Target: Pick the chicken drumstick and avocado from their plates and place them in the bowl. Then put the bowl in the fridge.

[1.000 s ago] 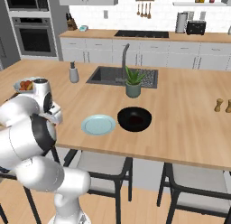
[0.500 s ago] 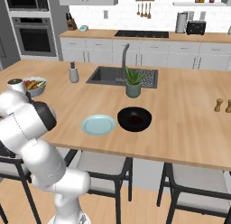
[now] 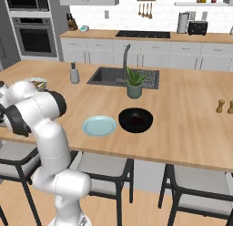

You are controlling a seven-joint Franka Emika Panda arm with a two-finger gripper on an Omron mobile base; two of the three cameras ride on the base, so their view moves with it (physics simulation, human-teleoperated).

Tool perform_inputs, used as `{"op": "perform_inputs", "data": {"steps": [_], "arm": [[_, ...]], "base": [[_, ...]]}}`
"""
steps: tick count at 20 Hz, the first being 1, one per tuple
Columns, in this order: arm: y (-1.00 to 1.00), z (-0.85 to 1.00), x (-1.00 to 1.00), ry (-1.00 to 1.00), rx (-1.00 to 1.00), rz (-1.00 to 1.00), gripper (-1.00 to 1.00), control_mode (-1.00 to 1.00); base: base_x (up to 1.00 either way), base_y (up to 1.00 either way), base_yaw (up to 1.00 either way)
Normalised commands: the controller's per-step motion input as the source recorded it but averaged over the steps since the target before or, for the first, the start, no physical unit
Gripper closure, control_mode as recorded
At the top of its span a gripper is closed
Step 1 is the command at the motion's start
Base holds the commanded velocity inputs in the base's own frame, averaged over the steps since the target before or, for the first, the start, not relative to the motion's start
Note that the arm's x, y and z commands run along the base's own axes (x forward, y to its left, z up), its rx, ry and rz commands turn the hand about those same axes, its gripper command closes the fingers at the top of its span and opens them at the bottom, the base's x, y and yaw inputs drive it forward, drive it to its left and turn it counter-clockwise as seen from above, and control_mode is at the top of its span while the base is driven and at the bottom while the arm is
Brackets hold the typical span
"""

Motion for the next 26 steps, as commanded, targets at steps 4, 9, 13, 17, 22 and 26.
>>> {"op": "perform_inputs", "data": {"steps": [4, 9, 13, 17, 22, 26], "arm": [[0.68, 0.14, 0.48, 0.00, 0.00, -0.07, -1.00, -1.00], [0.47, 0.00, 0.36, 0.06, 0.00, -0.03, -1.00, -1.00], [0.35, 0.00, 0.43, 0.04, -0.01, 0.00, -1.00, -1.00], [0.00, 0.01, 0.42, 0.09, 0.00, 0.00, -1.00, -1.00], [0.02, 0.00, 0.36, 0.07, 0.00, 0.00, -1.00, -1.00], [0.00, -0.19, 0.38, 0.06, 0.00, 0.00, -1.00, -1.00]], "base": [[0.00, 0.00, 0.00], [0.00, 0.00, 0.00], [0.00, 0.00, 0.00], [0.00, 0.00, 0.00], [0.00, 0.00, 0.00], [0.00, 0.00, 0.00]]}}
